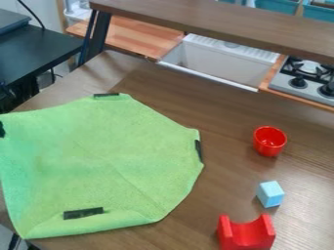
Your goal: Fold the cloth from bottom left to top right
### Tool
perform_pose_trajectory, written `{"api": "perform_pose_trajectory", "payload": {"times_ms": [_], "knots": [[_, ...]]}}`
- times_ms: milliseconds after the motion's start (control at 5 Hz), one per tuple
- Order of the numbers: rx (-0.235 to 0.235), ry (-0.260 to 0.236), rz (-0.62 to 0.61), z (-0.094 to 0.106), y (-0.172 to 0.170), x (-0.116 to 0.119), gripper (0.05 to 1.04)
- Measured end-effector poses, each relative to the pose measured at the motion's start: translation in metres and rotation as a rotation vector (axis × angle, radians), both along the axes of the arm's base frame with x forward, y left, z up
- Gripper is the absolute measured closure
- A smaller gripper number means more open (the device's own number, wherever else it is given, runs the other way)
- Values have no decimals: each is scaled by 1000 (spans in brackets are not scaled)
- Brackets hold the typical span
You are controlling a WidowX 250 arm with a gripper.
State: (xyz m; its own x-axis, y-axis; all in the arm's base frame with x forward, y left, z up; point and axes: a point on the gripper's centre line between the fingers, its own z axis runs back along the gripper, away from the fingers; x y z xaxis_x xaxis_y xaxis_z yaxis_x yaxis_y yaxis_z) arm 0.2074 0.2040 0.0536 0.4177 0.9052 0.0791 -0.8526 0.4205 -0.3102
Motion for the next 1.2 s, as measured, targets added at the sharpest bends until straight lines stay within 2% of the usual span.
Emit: {"api": "perform_pose_trajectory", "payload": {"times_ms": [200,600,800,1200], "knots": [[-25,-22,-107,18,-40,27,1024],[-71,3,-210,21,-119,68,1024],[-45,-21,-247,25,-144,85,1024],[47,-89,-348,21,-188,124,1024]]}}
